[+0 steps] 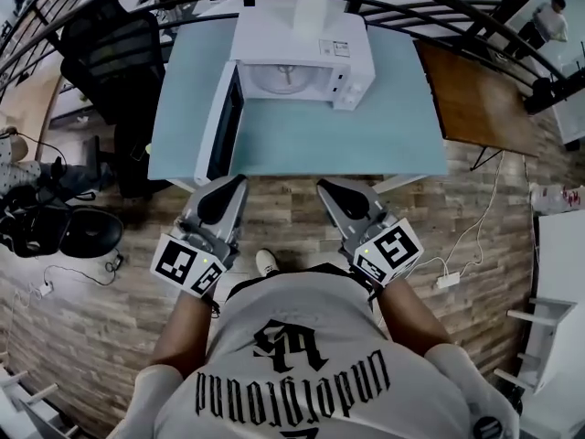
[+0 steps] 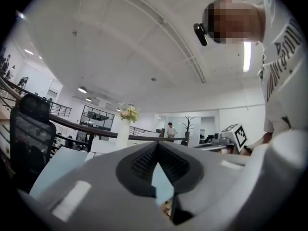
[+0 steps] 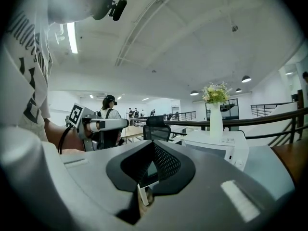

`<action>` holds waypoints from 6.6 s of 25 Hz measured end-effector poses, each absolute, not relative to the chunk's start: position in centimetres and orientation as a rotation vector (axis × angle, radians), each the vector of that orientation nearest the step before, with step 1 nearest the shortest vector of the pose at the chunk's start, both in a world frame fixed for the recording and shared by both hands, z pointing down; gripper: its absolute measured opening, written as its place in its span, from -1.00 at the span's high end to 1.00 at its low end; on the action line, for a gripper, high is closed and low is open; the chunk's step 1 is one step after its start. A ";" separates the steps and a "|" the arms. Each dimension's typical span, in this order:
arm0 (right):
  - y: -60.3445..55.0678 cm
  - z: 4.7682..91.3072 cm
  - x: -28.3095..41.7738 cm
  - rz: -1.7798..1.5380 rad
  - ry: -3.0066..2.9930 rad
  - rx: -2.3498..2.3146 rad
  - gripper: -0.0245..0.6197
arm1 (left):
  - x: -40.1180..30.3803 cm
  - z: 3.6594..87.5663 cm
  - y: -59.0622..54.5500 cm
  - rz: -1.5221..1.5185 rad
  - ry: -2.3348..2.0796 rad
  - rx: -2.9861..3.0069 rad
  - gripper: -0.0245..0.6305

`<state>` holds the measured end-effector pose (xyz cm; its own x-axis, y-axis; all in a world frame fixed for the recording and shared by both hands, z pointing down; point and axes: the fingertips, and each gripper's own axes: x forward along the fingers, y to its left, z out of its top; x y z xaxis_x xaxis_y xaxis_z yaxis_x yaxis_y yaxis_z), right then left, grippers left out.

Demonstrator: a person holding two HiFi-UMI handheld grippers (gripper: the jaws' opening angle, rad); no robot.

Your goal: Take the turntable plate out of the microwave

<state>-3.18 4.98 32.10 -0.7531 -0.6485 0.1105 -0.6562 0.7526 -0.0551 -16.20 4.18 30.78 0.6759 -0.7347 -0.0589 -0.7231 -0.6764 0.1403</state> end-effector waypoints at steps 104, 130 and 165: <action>-35.7 69.6 -5.7 2.321 -2.149 1.427 0.63 | -13.6 56.0 -30.7 -0.049 -1.418 2.407 0.78; -34.3 69.0 -1.1 2.323 -2.185 1.456 0.85 | -12.5 64.3 -30.0 -0.378 -1.216 1.848 0.43; -26.9 68.2 3.0 2.299 -2.131 1.352 0.87 | -8.9 70.0 -32.8 -0.724 -0.981 1.450 0.64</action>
<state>3.02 -26.90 68.20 -0.6551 -0.6663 0.3561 -0.3046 -0.1985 -0.9316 -8.85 -32.81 70.01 0.4537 -0.8849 0.1053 -0.1599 0.0354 0.9865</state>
